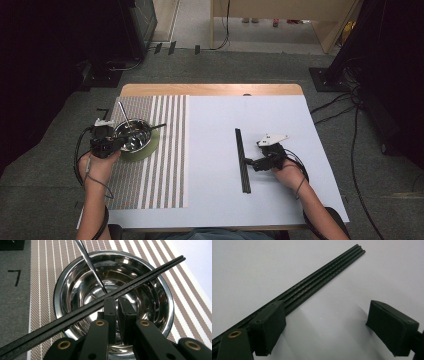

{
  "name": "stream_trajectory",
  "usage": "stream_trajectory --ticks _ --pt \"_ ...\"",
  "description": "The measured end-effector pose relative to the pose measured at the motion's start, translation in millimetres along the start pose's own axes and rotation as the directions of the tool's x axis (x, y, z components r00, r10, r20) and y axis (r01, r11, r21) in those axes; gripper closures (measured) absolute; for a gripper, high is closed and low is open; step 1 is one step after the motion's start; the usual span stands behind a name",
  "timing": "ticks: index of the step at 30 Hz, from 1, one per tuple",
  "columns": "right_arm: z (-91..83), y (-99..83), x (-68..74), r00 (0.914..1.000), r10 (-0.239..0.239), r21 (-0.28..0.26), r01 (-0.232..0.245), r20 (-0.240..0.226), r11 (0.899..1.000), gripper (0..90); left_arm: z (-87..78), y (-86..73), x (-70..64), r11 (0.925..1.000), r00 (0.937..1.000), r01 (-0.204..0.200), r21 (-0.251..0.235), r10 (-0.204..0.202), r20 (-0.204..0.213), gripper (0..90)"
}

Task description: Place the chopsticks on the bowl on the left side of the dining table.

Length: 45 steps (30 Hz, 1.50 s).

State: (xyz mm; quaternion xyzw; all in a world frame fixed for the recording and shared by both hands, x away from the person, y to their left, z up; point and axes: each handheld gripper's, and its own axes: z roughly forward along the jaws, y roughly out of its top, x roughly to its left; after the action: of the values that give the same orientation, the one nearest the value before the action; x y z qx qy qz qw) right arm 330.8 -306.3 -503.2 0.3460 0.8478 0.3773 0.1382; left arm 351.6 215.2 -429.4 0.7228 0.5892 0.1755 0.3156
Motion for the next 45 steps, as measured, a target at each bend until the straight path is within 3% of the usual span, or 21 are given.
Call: stream_trajectory --ticks 14,30,36,40,45 --pt "0.0 0.0 0.0 1.0000 0.000 0.000 0.000 0.000 1.000 15.1 5.7 -0.2 2.2 0.9998 0.9997 -0.013 0.012 0.014 -0.021 86.0" --pt "0.0 0.0 0.0 1.0000 0.000 0.000 0.000 0.000 1.000 15.1 9.3 0.3 9.0 0.9999 0.9984 -0.012 -0.006 0.012 -0.055 84.3" --pt "0.0 0.0 0.0 1.0000 0.000 0.000 0.000 0.000 1.000 15.1 10.7 -0.3 13.4 0.9998 0.9993 -0.001 -0.020 0.000 -0.037 80.9" --pt "0.0 0.0 0.0 1.0000 0.000 0.000 0.000 0.000 1.000 15.1 6.0 -1.4 15.2 0.9991 0.9997 0.025 -0.036 -0.025 -0.007 76.5" --pt "0.0 0.0 0.0 1.0000 0.000 0.000 0.000 0.000 1.000 15.1 -1.9 1.8 13.6 0.9970 0.9994 0.023 -0.074 -0.021 0.028 58.0"
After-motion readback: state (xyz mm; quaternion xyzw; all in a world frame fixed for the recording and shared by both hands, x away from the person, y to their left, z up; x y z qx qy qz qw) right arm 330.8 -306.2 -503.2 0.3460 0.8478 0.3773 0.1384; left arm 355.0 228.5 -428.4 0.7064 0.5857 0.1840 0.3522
